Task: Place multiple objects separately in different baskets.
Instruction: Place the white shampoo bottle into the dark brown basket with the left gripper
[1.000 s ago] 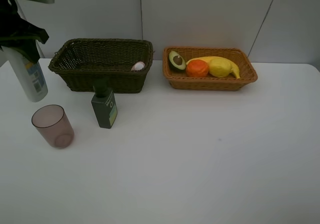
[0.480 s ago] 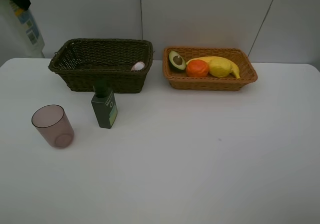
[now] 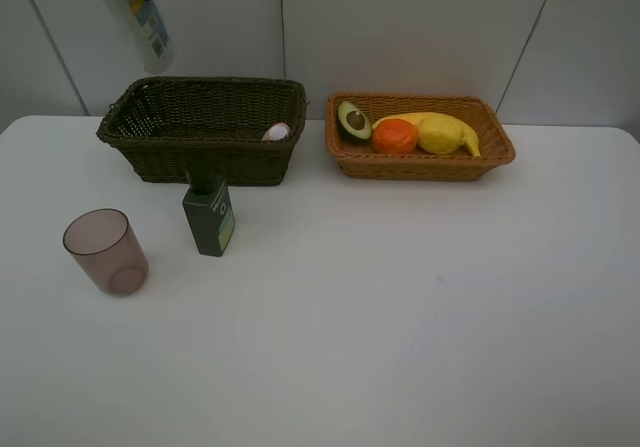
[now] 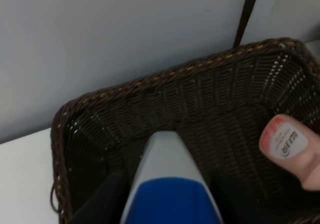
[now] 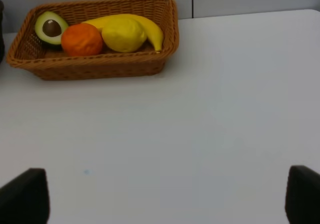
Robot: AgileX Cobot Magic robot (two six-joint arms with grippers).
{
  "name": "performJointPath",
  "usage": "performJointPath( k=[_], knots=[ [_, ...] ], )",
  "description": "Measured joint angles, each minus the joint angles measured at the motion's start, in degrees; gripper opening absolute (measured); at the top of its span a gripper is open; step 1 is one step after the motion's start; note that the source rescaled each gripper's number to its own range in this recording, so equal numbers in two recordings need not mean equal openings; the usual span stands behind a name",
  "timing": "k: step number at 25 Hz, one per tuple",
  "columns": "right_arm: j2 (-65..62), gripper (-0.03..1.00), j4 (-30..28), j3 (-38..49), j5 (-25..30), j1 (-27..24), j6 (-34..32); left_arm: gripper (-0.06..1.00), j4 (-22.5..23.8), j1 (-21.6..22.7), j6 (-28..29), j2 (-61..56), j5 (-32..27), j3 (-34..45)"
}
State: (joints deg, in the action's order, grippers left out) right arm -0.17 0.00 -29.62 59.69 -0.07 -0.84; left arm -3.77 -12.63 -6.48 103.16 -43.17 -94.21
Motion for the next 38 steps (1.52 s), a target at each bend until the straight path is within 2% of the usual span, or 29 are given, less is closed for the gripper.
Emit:
performJointPath(
  k=[6, 14, 38],
  knots=[
    [0.0, 1.0, 0.0, 0.0, 0.0, 0.0, 0.0, 0.42, -2.5, -2.9, -0.1, 7.0, 8.1, 0.0],
    [0.0, 1.0, 0.0, 0.0, 0.0, 0.0, 0.0, 0.42, -3.4, -4.2, -0.2, 14.9, 12.7, 0.0],
    [0.0, 1.0, 0.0, 0.0, 0.0, 0.0, 0.0, 0.42, -3.6, -4.2, -0.3, 20.7, 14.3, 0.0]
  ],
)
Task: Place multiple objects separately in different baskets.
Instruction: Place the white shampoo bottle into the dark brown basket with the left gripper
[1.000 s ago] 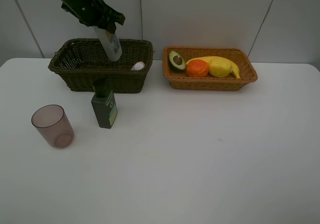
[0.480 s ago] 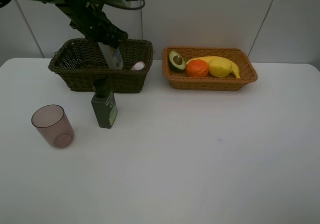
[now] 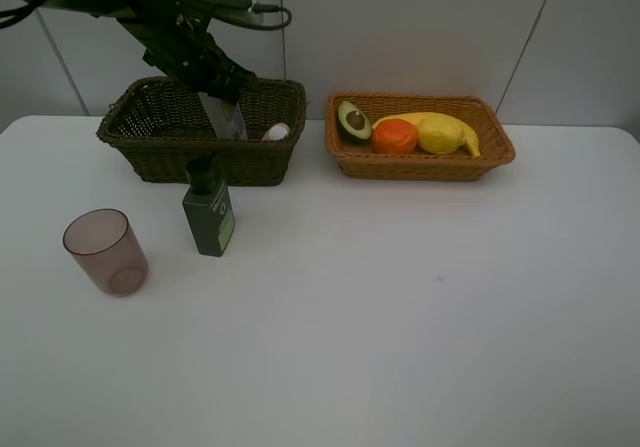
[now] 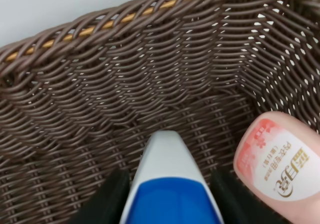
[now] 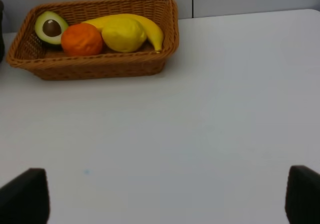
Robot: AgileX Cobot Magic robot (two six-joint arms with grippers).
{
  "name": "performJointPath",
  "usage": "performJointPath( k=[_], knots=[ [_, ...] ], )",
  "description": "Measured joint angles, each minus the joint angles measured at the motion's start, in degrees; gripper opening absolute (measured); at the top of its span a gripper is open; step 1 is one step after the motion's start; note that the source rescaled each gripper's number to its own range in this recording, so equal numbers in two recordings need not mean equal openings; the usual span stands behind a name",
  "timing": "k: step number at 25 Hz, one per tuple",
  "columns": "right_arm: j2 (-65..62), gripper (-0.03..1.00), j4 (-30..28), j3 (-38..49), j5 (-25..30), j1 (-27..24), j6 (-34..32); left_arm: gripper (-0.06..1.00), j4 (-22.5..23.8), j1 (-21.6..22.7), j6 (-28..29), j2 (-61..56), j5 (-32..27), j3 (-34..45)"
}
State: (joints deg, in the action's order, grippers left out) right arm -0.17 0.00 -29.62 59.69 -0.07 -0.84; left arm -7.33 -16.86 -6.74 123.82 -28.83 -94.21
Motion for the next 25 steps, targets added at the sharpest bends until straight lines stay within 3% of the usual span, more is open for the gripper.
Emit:
performJointPath(
  k=[18, 19, 22, 25],
  knots=[
    [0.0, 1.0, 0.0, 0.0, 0.0, 0.0, 0.0, 0.43, -0.2, 0.0, -1.0, 0.0, 0.0, 0.0],
    [0.0, 1.0, 0.0, 0.0, 0.0, 0.0, 0.0, 0.47, -0.2, 0.0, -1.3, 0.0, 0.0, 0.0],
    [0.0, 1.0, 0.0, 0.0, 0.0, 0.0, 0.0, 0.73, -0.2, 0.0, -1.6, 0.0, 0.0, -0.1],
    [0.0, 1.0, 0.0, 0.0, 0.0, 0.0, 0.0, 0.86, -0.2, 0.0, -1.7, 0.0, 0.0, -0.1]
  ],
)
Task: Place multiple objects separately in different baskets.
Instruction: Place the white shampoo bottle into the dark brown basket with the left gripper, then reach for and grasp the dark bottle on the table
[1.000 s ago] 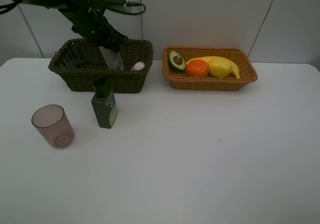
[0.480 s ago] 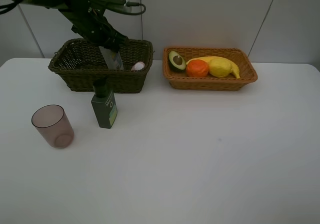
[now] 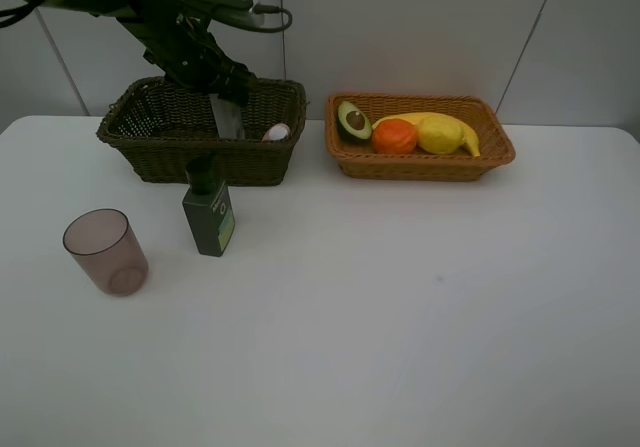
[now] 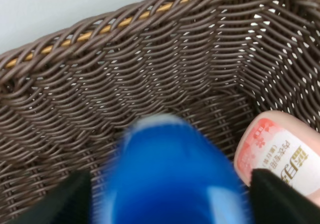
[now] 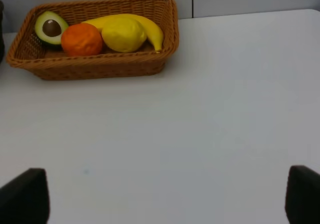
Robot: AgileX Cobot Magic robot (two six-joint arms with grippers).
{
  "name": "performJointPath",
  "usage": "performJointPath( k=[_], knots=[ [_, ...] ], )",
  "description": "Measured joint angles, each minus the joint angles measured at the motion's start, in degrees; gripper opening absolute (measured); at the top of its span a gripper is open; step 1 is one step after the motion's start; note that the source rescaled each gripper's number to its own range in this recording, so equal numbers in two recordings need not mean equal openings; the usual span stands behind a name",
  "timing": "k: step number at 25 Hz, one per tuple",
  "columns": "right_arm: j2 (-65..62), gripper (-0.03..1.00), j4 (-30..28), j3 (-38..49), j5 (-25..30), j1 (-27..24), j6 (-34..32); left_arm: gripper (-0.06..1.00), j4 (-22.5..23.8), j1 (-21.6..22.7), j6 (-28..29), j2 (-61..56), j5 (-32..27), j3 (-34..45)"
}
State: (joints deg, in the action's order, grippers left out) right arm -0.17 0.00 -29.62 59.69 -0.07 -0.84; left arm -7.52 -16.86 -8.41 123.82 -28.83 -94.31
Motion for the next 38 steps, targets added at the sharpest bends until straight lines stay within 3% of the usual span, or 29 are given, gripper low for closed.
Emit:
performJointPath(
  k=[18, 32, 38],
  knots=[
    [0.0, 1.0, 0.0, 0.0, 0.0, 0.0, 0.0, 0.9, 0.7, 0.0, -0.1, -3.2, -2.6, 0.0],
    [0.0, 1.0, 0.0, 0.0, 0.0, 0.0, 0.0, 0.9, 3.7, 0.0, 0.2, -15.4, -22.0, 0.0],
    [0.0, 1.0, 0.0, 0.0, 0.0, 0.0, 0.0, 0.9, 3.9, -1.4, 6.7, -18.6, -32.3, 0.0]
  ],
)
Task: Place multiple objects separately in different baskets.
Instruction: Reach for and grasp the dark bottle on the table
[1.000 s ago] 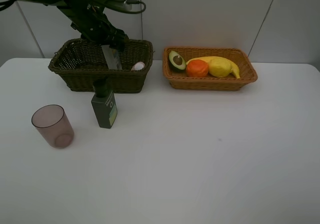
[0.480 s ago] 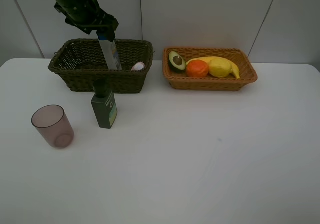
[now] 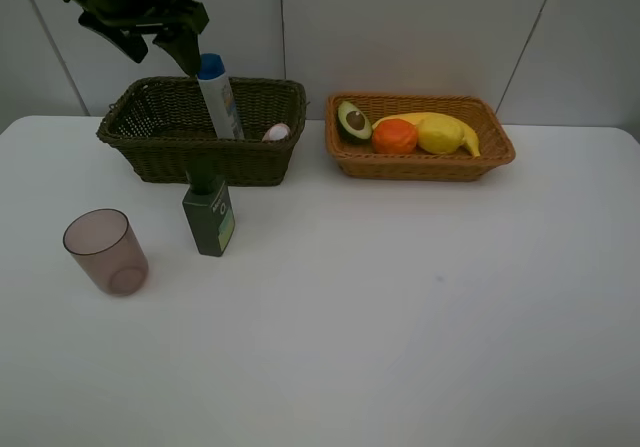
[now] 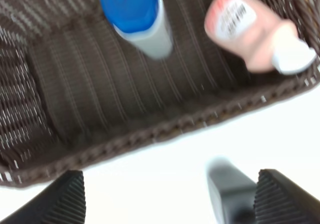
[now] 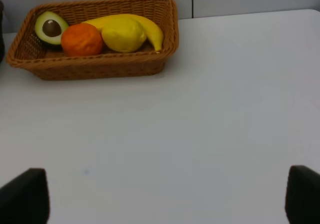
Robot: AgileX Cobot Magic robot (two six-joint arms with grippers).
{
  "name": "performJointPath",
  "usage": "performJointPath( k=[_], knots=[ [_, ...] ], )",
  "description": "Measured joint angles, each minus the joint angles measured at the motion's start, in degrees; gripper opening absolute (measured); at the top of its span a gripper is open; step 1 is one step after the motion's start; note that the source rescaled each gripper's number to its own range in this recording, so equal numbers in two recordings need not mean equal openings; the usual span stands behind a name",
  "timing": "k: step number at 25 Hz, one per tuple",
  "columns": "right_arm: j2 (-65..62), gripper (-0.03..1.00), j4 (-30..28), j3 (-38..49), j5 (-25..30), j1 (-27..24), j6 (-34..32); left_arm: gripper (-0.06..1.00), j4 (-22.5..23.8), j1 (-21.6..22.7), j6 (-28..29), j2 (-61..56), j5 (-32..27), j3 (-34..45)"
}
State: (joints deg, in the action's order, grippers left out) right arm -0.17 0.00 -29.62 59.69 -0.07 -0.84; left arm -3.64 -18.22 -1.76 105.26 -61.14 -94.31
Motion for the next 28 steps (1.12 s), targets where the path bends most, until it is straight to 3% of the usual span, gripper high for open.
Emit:
performJointPath(
  k=[4, 11, 28],
  knots=[
    [0.0, 1.0, 0.0, 0.0, 0.0, 0.0, 0.0, 0.9, 0.0, -2.5, 2.4, -1.0, -3.5, 0.3],
    [0.0, 1.0, 0.0, 0.0, 0.0, 0.0, 0.0, 0.9, 0.0, -6.3, 7.2, -2.6, -3.2, 6.7],
    [0.0, 1.0, 0.0, 0.0, 0.0, 0.0, 0.0, 0.9, -0.5, -9.3, 13.0, -2.8, 11.1, 22.5]
  ],
)
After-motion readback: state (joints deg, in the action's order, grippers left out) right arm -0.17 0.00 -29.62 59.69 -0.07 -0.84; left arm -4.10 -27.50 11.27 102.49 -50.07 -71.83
